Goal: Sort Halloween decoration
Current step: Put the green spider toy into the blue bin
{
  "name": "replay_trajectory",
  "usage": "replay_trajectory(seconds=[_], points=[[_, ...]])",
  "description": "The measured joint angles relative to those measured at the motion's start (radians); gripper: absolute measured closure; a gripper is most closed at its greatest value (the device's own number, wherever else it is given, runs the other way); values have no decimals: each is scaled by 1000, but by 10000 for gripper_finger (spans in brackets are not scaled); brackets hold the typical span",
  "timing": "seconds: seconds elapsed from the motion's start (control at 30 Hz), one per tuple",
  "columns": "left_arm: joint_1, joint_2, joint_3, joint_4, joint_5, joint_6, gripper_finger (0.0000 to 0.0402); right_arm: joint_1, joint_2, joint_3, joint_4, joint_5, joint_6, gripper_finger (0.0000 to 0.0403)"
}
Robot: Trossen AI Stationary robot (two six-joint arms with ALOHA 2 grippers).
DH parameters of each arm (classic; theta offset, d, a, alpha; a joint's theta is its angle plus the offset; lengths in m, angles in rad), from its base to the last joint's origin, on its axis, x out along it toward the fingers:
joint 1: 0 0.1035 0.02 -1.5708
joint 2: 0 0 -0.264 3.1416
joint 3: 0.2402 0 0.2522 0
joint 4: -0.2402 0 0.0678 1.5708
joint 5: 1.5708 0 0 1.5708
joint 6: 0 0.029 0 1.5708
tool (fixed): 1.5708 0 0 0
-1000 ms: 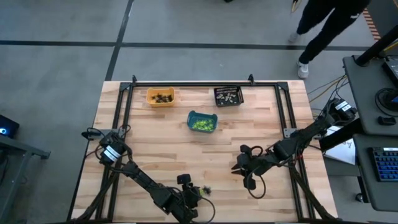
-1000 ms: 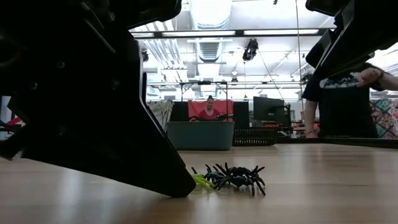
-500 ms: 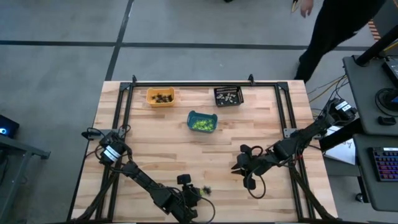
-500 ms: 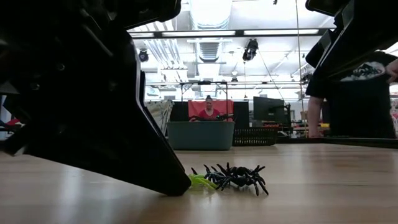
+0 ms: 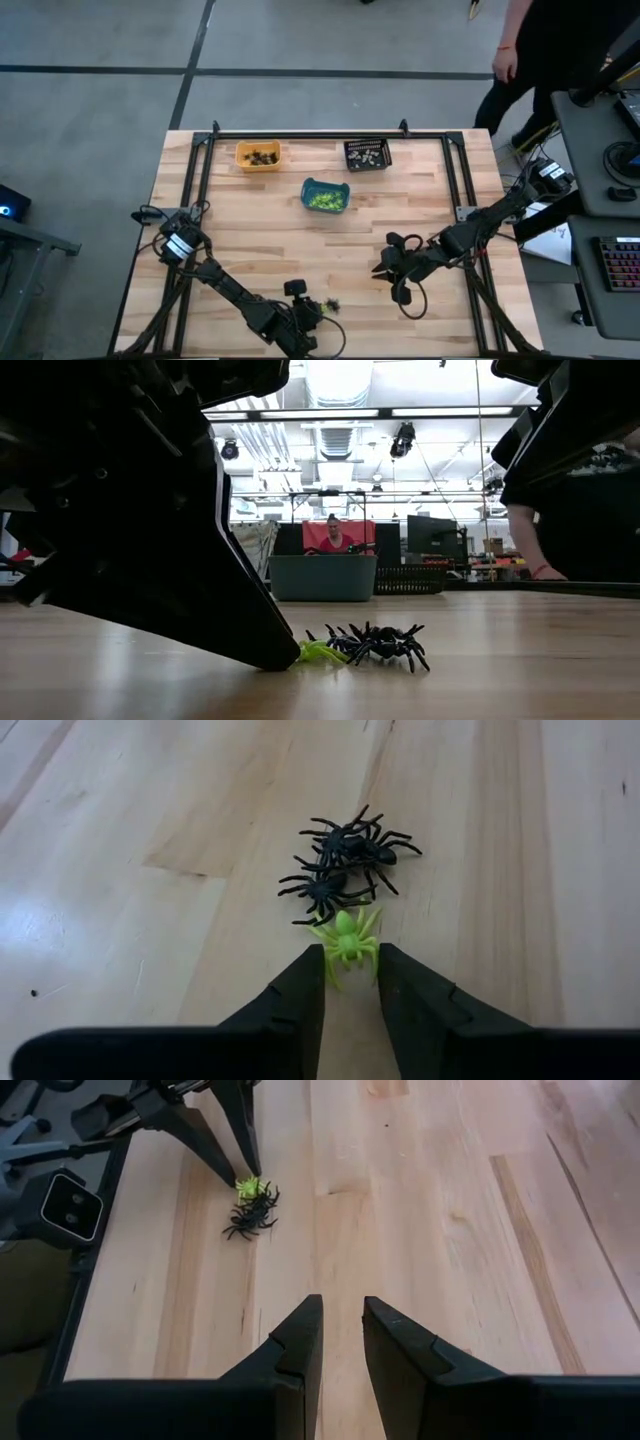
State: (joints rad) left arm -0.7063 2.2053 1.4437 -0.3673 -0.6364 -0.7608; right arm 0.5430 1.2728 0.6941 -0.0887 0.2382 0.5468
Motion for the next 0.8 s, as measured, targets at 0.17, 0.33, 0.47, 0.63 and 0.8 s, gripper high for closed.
replay_trajectory(seconds=[0.17, 0.33, 0.47, 0.63, 0.8], points=[[1, -10, 0, -11, 8, 18, 325, 0, 0, 0, 1, 0, 0, 337], [0, -20, 0, -26, 11, 23, 325, 0, 0, 0, 1, 0, 0, 337], [-2, -33, 0, -47, 11, 22, 325, 0, 0, 0, 1, 0, 0, 337], [-3, -60, 0, -79, 8, 19, 325, 0, 0, 0, 1, 0, 0, 337], [-4, -99, 0, -119, 6, 18, 325, 0, 0, 0, 1, 0, 0, 337]])
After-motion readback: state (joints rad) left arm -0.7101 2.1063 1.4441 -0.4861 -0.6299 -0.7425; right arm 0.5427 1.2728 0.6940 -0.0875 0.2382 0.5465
